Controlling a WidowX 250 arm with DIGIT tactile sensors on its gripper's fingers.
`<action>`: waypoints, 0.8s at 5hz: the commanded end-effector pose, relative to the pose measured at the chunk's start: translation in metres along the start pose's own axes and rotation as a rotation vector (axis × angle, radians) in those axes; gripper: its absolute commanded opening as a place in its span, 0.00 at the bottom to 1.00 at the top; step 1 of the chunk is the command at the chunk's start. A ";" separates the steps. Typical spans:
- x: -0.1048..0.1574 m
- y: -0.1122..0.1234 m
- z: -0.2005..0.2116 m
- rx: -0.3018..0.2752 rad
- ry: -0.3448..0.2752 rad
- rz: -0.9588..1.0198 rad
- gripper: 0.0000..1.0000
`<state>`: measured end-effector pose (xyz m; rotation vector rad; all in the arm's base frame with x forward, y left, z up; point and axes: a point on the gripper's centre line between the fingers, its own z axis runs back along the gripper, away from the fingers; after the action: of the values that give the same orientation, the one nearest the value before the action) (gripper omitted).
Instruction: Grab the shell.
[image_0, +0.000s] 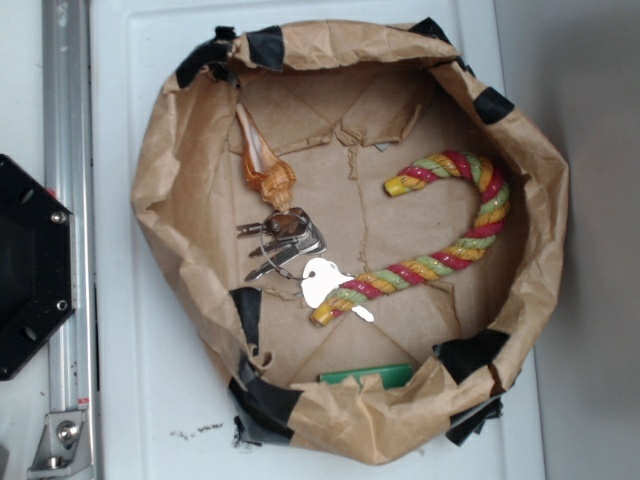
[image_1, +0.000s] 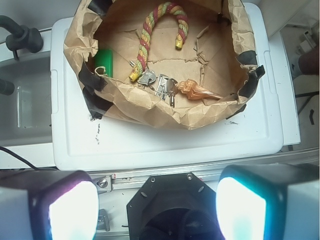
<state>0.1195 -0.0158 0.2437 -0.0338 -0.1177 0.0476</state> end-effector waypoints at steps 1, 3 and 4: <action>0.000 0.000 0.000 0.000 0.000 0.000 1.00; 0.069 0.047 -0.040 -0.010 0.043 -0.079 1.00; 0.096 0.058 -0.083 -0.097 0.114 -0.278 1.00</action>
<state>0.2187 0.0406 0.1595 -0.1337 0.0383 -0.2668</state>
